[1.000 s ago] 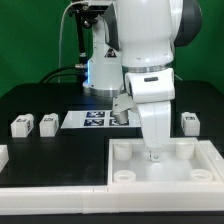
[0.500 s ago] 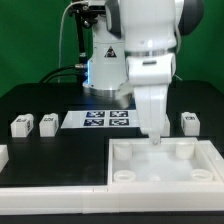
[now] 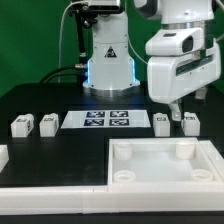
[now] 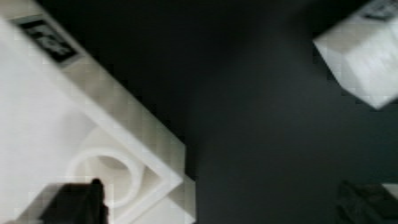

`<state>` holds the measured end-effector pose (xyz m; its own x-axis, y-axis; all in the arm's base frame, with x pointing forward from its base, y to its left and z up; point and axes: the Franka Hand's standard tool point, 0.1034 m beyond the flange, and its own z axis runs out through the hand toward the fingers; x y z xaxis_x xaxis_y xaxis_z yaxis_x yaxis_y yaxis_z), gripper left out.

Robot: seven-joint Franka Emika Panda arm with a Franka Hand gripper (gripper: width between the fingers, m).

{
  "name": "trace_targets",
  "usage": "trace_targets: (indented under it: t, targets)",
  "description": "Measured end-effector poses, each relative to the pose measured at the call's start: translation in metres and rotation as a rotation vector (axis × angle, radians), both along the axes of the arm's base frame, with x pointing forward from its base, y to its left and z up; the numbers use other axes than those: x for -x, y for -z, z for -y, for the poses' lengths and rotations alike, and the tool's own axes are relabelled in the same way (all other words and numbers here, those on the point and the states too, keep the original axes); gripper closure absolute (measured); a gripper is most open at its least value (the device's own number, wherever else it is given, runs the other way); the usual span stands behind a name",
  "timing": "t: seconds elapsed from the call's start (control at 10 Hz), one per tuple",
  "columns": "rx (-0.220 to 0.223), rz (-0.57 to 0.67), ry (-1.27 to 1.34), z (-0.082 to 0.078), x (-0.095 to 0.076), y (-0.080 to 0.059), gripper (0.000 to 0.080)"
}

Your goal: Assemble one leg

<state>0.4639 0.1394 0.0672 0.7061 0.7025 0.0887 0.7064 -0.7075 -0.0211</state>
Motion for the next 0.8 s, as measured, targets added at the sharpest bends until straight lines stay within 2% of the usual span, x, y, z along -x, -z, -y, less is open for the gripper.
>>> trace_targets:
  t: [0.1,0.4,0.6,0.8]
  targets:
    - [-0.009,0.005,0.036,0.004,-0.001,0.003,0.0151]
    - [-0.041,-0.03,0.347,-0.001,0.001,0.004,0.0151]
    - [-0.057,-0.08,0.633,-0.017,0.014,0.013,0.0151]
    - [-0.056,-0.111,0.737,-0.022,0.021,0.015,0.0151]
